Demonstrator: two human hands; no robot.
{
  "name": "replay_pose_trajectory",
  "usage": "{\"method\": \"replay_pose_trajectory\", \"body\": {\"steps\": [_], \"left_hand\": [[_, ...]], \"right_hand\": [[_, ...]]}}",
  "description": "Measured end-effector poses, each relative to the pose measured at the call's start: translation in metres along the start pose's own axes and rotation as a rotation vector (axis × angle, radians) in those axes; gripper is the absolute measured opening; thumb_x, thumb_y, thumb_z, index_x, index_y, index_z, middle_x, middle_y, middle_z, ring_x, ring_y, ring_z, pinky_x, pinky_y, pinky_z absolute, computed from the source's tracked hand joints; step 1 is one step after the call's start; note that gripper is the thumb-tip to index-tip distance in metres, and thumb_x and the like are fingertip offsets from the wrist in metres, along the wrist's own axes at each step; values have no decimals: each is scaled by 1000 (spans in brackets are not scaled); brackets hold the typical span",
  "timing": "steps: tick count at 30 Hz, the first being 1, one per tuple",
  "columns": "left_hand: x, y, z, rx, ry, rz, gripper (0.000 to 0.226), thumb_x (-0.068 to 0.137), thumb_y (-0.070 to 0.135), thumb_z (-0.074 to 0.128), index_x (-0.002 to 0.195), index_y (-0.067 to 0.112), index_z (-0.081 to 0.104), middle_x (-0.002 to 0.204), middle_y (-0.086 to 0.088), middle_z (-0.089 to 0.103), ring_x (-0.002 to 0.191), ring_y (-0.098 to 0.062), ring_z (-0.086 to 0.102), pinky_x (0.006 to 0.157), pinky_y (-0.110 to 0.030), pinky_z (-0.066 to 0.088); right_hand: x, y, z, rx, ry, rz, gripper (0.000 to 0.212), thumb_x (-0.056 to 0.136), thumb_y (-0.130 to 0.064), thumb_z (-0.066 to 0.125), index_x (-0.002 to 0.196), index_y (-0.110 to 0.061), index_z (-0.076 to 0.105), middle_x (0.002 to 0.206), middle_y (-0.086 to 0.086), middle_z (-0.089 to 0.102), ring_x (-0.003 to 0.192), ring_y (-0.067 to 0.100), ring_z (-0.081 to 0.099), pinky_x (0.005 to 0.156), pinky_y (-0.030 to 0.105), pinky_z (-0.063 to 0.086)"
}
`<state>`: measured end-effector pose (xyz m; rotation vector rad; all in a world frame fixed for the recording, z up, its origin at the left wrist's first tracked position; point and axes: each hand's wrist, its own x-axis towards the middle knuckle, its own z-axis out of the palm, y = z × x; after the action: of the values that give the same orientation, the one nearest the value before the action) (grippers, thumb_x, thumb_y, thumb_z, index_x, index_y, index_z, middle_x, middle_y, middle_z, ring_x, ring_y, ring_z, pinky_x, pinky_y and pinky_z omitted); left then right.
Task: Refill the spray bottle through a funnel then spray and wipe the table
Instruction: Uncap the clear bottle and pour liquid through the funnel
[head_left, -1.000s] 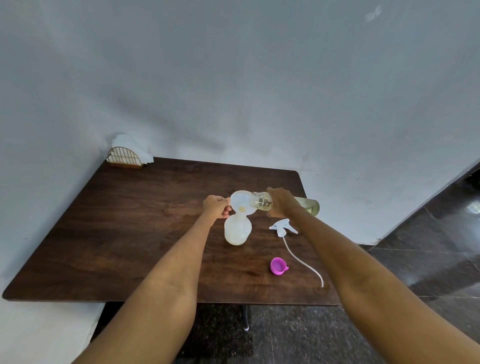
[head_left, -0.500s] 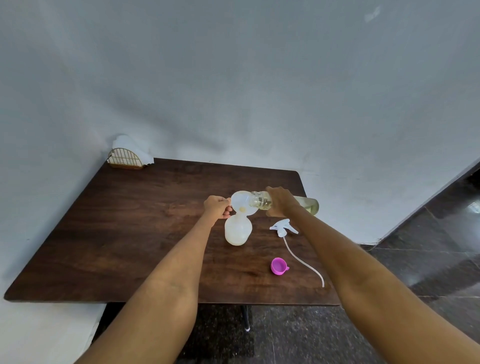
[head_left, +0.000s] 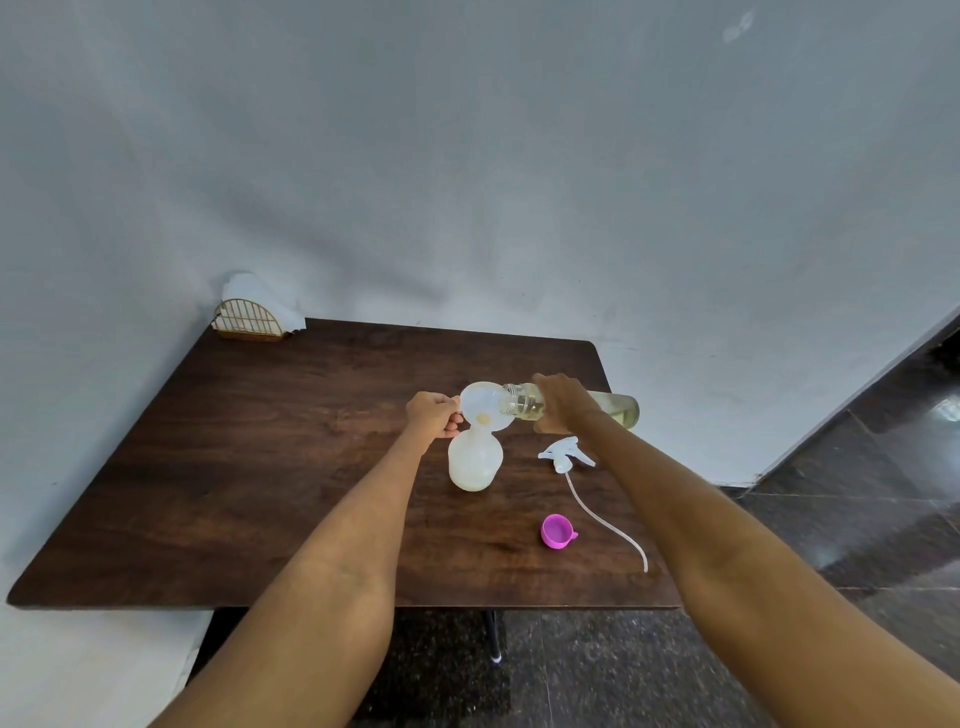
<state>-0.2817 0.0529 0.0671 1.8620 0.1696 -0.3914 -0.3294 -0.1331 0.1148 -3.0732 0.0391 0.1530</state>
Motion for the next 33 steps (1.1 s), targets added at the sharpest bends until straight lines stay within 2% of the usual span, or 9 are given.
{"method": "replay_pose_trajectory", "body": {"steps": [17,22,33], "left_hand": [[0,-3,-2,-9,-7,-3,23,93,14,56,101,-5,66,68,-5,59,59,-11,56,79,-33,57],[0,-2,-1,11,4,1,23,93,15,56,102,-4,66,85,-13,62,61,-12,57,84,-37,57],[-1,-1,0,4,6,-3,22,93,14,56,103,-4,65,87,-14,63,61,-12,57,83,-35,56]], "right_hand": [[1,1,0,-33,9,-3,45,72,-21,71,109,-5,52,105,13,67,95,33,63,79,36,46],[2,1,0,-28,0,-5,46,71,-21,72,109,-5,52,105,13,66,94,32,62,80,37,47],[2,-1,2,-22,1,-3,45,73,-22,70,109,-4,51,106,14,66,96,33,62,80,36,46]]}}
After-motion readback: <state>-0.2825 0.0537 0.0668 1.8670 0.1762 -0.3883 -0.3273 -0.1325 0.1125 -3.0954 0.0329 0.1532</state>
